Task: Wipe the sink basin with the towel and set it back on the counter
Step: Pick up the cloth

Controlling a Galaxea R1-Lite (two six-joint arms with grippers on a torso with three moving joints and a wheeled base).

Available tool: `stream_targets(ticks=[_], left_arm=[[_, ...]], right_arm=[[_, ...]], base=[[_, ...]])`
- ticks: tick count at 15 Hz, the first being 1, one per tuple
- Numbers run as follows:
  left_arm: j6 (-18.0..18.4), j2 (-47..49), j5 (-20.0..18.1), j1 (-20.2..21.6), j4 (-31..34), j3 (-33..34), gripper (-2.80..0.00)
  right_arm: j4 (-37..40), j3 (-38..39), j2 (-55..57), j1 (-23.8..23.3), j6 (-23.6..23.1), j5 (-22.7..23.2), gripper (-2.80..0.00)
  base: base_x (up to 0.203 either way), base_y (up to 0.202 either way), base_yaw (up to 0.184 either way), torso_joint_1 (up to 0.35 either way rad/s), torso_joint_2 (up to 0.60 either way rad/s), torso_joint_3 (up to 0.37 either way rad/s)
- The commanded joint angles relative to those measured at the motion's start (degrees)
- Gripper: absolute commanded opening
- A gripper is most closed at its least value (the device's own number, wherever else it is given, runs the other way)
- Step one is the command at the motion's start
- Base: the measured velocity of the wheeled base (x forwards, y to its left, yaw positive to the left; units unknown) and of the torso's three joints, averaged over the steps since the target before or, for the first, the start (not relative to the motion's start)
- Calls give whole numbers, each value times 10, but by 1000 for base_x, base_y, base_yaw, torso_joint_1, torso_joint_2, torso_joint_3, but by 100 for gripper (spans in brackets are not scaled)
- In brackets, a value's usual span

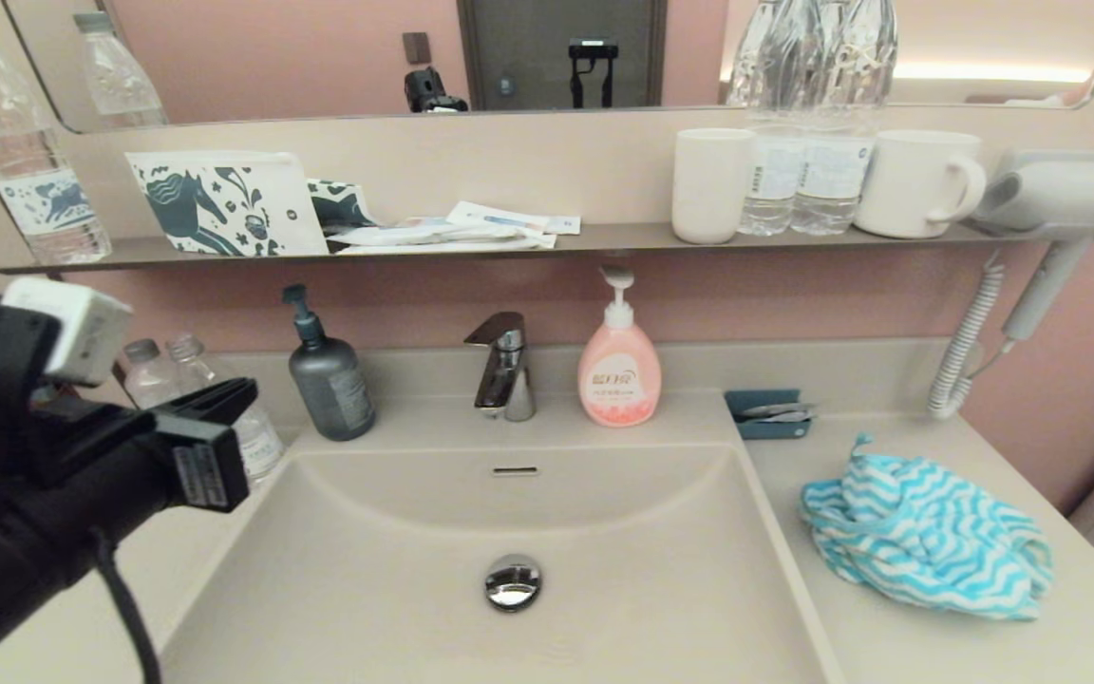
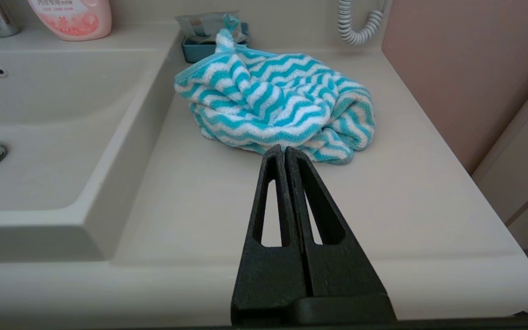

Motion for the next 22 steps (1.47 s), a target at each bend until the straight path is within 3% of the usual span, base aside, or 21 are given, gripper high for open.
stream_targets(ticks=[1, 4, 11, 13, 15, 19, 22], left_arm=[[1, -101, 25, 25, 23, 27, -280], [1, -238, 55, 118, 117, 40, -280], [1, -523, 53, 220, 375, 51, -280], [-5, -580, 8, 222, 394, 80, -280], [-23, -641, -73, 221, 397, 127, -280], [-82, -650, -198, 220, 396, 154, -280], [-80, -650, -203, 220, 392, 194, -280]], right_arm=[[0, 0, 0, 0, 1, -1, -280], [0, 0, 0, 0, 1, 0, -280], [0, 0, 0, 0, 0, 0, -280], [0, 0, 0, 0, 0, -1, -280], [0, 0, 0, 0, 0, 0, -280], [0, 0, 0, 0, 0, 0, -280], [0, 0, 0, 0, 0, -1, -280]], base=[[0, 0, 0, 0, 0, 0], [0, 0, 0, 0, 0, 0], [0, 0, 0, 0, 0, 0], [0, 0, 0, 0, 0, 0], [0, 0, 0, 0, 0, 0], [0, 0, 0, 0, 0, 0], [0, 0, 0, 0, 0, 0]])
